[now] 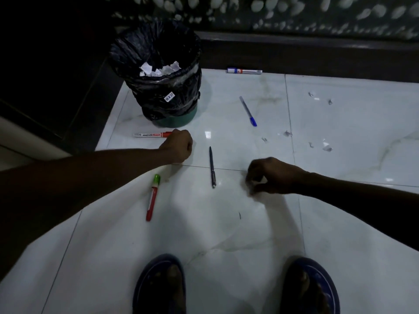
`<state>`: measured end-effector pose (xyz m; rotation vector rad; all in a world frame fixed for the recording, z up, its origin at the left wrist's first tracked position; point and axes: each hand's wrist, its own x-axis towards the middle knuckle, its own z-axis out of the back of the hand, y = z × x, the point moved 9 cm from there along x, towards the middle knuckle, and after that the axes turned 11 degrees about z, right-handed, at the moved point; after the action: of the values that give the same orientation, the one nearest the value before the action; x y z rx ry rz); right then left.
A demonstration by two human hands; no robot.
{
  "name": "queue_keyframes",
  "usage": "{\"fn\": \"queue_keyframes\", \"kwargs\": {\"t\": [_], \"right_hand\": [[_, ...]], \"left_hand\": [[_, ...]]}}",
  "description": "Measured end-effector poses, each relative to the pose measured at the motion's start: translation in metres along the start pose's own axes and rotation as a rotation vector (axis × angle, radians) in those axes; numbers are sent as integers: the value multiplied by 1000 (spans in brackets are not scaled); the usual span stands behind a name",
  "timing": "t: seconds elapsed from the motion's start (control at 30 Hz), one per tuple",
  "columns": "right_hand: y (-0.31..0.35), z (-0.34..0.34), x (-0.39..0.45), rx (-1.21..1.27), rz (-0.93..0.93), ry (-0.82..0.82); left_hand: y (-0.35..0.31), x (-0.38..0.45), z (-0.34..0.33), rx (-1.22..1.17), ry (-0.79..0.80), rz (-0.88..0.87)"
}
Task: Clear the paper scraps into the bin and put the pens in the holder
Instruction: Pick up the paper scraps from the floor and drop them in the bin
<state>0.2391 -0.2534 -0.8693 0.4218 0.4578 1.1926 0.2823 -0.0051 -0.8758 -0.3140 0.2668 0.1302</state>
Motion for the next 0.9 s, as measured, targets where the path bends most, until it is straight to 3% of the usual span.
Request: {"fn": "queue_keyframes", "kwargs": {"t": [0.13, 0.4, 0.57, 0.7, 0.9], "right_hand": [[4, -24, -12, -102, 104, -1], [13, -20, 2, -434, 85, -3], [8, -18, 9, -329, -32, -12], [-7, -2, 11, -120, -218, -99], [-40, 34, -5, -33, -424, -438]], "left_hand": [[-1, 1, 13, -87, 46, -2], [17, 8, 26, -25, 9, 117], [26, -6, 2, 77, 139, 170], [15, -14, -9, 110, 145, 113], [18, -12, -9, 244, 76, 141]]}}
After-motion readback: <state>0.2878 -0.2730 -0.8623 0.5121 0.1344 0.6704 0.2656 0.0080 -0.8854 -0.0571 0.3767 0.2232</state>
